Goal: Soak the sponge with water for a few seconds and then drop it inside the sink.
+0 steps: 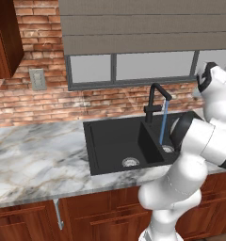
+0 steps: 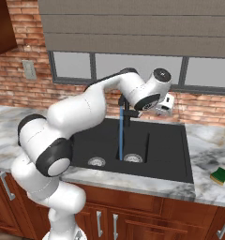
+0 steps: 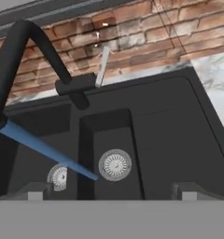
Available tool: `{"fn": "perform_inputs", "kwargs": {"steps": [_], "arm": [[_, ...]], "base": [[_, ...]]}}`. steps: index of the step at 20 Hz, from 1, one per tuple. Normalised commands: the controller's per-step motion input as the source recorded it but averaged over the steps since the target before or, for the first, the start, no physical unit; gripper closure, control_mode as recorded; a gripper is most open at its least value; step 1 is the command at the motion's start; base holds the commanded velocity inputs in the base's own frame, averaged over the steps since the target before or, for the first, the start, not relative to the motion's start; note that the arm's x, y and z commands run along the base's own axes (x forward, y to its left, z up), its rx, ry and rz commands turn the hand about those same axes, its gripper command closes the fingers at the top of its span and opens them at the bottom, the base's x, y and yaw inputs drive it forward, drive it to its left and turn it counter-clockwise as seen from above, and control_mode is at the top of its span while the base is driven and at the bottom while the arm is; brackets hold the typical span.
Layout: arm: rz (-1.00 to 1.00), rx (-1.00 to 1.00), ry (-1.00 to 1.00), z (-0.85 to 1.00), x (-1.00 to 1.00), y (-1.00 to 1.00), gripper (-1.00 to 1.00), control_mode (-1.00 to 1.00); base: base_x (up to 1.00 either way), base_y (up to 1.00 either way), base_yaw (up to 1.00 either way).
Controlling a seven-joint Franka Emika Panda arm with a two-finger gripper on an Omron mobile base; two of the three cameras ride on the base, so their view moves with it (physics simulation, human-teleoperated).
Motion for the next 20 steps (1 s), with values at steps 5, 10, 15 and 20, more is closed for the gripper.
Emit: {"fn": "perform_inputs", "kwargs": {"steps": [5,10,15,20], "arm": [[-0.12,-0.1,0.44,0.02,-0.04,-0.02,-1.0,-1.0],[-0.22,-0.03,0.46,0.05,-0.06,-0.16,-1.0,-1.0],[-0.25,0.0,0.39,0.03,0.0,-0.35,-1.0,-1.0],[-0.08,0.02,0.07,0.04,0.0,-0.45,-1.0,-1.0]], "base": [[0.0,0.0,0.0],[0.0,0.0,0.0],[0.0,0.0,0.0],[0.0,0.0,0.0]]}}
